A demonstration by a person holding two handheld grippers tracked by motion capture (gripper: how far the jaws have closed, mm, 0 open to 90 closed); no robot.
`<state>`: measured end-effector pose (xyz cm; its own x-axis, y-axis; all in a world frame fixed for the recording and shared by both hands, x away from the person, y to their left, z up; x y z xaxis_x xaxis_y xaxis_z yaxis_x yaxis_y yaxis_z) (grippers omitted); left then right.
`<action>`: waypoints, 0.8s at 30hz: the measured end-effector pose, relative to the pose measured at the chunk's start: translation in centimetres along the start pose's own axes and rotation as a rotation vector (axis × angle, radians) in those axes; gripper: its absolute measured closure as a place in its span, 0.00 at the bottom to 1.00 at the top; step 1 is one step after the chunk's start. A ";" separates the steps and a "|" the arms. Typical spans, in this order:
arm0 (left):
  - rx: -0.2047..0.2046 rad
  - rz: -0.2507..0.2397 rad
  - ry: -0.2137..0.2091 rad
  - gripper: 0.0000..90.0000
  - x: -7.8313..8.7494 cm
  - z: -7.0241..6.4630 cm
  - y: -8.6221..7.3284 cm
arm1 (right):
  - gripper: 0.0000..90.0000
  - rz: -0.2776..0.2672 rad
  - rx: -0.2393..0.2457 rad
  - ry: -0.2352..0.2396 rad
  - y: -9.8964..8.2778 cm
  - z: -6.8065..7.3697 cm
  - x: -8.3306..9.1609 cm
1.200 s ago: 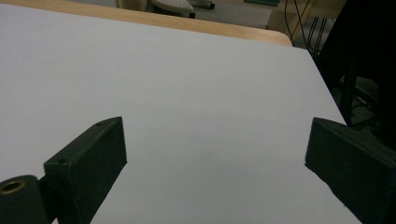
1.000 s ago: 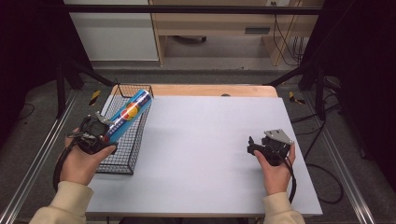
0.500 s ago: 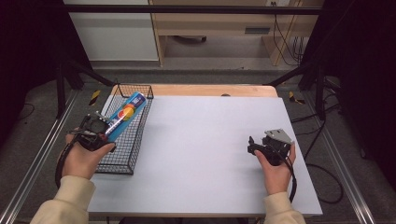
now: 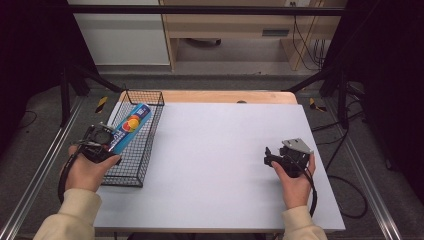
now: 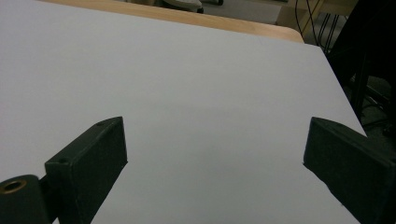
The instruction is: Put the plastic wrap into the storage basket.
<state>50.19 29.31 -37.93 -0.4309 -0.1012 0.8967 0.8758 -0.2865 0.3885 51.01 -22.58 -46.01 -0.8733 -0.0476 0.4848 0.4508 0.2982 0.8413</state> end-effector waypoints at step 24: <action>-0.010 0.113 0.017 0.35 -1.8 -0.1 0.5 | 0.08 0.001 0.010 0.012 0.0 0.1 0.0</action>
<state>51.36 29.25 -39.36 -0.3332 -0.1498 0.9309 0.9168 -0.2820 0.2828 51.02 -22.43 -46.01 -0.8707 -0.0590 0.4883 0.4494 0.3078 0.8386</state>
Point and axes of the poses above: each handheld gripper's, and its own axes: x roughly backward along the jaws, y roughly out of its top, z roughly to its left, the point moved 3 cm from there along -x, roughly forward along the jaws, and after that the axes turned 10 degrees about x, right-handed, at the moved point
